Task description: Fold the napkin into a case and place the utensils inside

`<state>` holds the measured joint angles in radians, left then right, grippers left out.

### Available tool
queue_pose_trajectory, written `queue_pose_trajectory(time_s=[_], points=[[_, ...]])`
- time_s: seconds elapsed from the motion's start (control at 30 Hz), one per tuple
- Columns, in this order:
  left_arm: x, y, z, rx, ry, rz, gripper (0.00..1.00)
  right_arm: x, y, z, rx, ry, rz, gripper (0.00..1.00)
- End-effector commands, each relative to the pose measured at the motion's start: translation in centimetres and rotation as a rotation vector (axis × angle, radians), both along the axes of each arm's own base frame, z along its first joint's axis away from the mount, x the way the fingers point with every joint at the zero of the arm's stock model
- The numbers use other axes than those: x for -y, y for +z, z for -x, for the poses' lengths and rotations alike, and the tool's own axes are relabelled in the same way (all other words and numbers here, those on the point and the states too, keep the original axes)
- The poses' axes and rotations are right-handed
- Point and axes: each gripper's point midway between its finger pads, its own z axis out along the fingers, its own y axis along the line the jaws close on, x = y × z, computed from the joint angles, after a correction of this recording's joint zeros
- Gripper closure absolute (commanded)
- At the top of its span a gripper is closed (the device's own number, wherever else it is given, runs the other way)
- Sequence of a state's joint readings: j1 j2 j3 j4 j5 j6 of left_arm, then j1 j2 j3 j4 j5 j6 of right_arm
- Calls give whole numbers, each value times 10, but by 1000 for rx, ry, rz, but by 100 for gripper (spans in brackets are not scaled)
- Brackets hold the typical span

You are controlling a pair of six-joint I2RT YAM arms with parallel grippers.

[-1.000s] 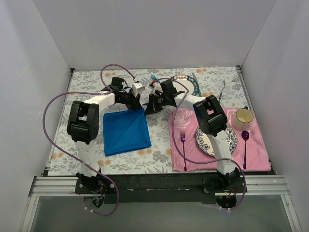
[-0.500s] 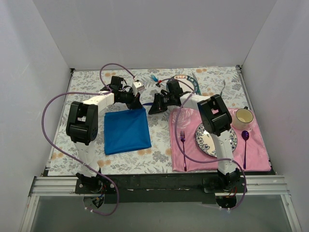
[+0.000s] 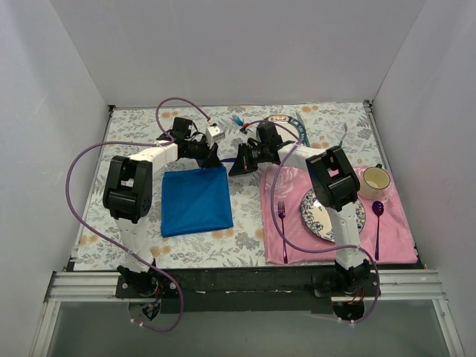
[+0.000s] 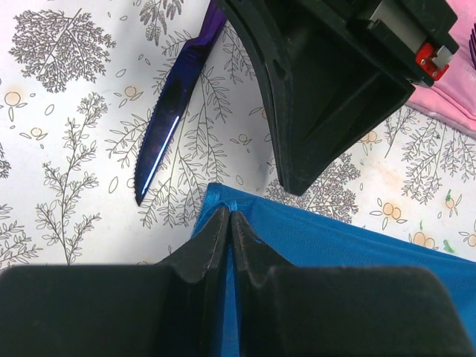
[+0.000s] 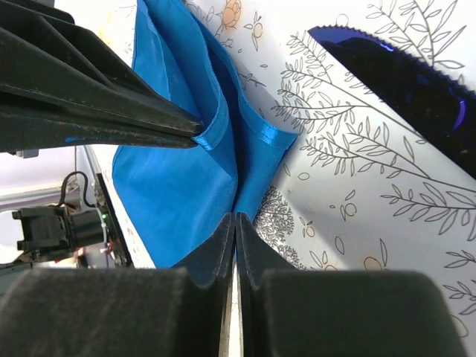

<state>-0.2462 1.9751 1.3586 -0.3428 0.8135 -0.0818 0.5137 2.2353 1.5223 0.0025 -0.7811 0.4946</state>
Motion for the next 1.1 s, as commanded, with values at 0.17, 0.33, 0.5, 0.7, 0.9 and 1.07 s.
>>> queue_pose_trajectory(time_s=[0.17, 0.33, 0.5, 0.7, 0.9, 1.07], points=[[8, 25, -1, 70, -38, 42, 95, -14, -14, 1, 21, 27, 11, 93], [11, 29, -4, 78, -41, 49, 95, -17, -20, 7, 14, 39, 19, 93], [15, 26, -2, 69, -48, 49, 94, -16, -23, 6, 16, 36, 29, 94], [11, 4, -3, 49, -38, 15, 93, -12, -18, 8, 15, 35, 40, 94], [-3, 29, -22, 54, 78, 29, 63, 4, 19, -6, 89, 32, 44, 81], [-48, 104, -44, 75, 312, 127, 6, 20, 82, -30, 275, 44, -1, 58]])
